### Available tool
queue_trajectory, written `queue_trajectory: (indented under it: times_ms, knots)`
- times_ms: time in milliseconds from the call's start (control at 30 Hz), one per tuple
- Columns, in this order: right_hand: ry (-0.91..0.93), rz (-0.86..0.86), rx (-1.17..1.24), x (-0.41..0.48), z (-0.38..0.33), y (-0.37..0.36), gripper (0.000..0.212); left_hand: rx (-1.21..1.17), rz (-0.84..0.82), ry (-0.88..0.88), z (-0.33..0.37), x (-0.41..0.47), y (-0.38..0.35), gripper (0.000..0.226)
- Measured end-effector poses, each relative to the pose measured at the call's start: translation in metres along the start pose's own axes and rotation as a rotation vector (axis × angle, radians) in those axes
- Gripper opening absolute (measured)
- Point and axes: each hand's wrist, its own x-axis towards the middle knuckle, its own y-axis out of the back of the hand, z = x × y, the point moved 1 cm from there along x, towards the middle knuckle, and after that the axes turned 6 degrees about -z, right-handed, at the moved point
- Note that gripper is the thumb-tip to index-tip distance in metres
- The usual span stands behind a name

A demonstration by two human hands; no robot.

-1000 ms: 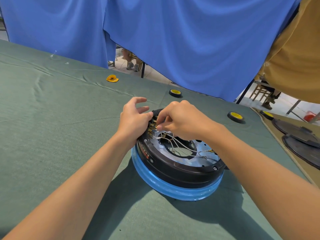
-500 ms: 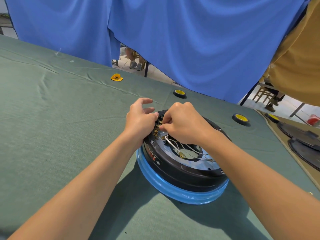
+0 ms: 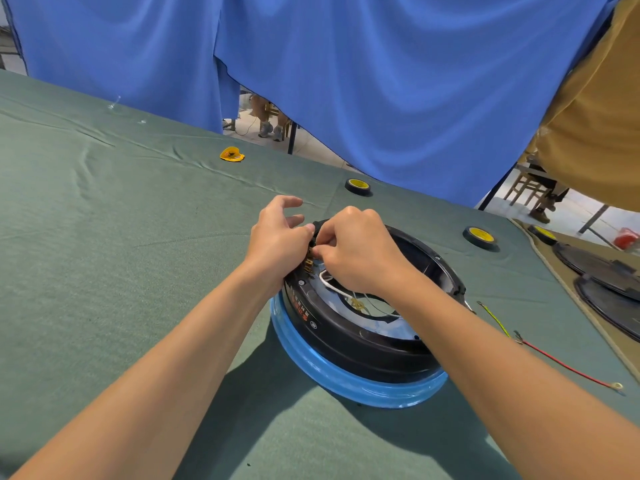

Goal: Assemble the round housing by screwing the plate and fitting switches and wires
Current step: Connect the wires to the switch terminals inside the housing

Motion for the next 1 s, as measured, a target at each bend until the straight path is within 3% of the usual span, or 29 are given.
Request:
queue_trajectory:
  times_ms: [400,533,700,833,1000]
  knots:
    - [0.059,-0.098,0.01,0.007,-0.005,0.01,0.01,0.044,-0.146,-0.048,0.004,-0.003,0.002,0.072]
    - [0.016,-0.058,0.001,0.002,-0.003,0.002,0.013,0.084,-0.077,-0.058,0.004,-0.004,0.0,0.066]
    - [-0.035,-0.086,0.177,-0.01,0.004,0.01,0.007,0.184,0.0,-0.067,0.01,-0.008,0.009,0.057]
    - [-0.065,-0.104,0.258,-0.008,0.007,0.01,0.004,0.103,-0.017,0.02,0.008,-0.021,0.02,0.054]
    - [-0.087,-0.128,0.395,-0.01,0.014,0.008,0.005,0.032,-0.014,-0.016,0.01,-0.033,0.015,0.052]
